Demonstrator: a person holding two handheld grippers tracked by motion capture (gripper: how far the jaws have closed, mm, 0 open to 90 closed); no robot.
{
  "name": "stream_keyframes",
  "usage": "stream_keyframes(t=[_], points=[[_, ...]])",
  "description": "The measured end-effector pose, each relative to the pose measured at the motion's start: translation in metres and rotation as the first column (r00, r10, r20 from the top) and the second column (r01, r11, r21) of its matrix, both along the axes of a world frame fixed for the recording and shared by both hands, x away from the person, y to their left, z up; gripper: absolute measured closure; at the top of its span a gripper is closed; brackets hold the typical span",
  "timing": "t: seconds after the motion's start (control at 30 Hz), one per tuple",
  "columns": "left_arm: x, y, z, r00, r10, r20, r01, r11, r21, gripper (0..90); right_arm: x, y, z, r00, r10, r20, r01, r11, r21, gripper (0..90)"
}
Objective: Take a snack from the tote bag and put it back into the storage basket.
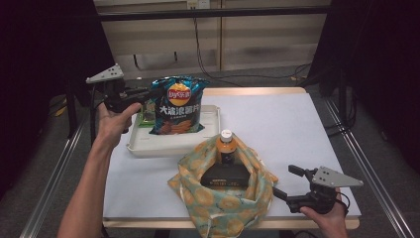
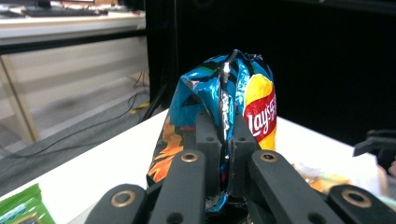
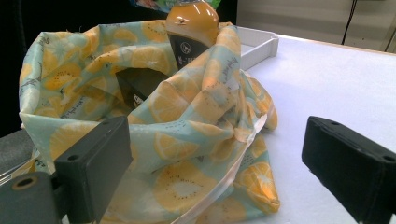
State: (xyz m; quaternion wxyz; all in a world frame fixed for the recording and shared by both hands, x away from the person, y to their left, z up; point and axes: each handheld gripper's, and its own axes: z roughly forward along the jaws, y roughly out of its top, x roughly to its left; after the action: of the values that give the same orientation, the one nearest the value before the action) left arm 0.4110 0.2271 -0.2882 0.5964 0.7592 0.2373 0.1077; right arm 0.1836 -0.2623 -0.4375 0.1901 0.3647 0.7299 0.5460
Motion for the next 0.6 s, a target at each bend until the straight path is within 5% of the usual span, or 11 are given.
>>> stream_keyframes(t=[0.37, 0.6], points=[[0.028, -0.01, -0.016, 0.9984, 0.015, -0.055, -0.014, 0.9998, 0.017, 86.7, 0.001, 0.001, -0.001, 1.0, 0.002, 0.002, -0.002, 1.0, -0.001, 7.5], [0.043, -0.014, -0.028, 0.9961, 0.025, -0.084, -0.028, 0.9993, -0.025, 86.6, 0.001, 0.001, -0.001, 1.0, 0.006, 0.001, -0.006, 1.0, -0.006, 7.5]])
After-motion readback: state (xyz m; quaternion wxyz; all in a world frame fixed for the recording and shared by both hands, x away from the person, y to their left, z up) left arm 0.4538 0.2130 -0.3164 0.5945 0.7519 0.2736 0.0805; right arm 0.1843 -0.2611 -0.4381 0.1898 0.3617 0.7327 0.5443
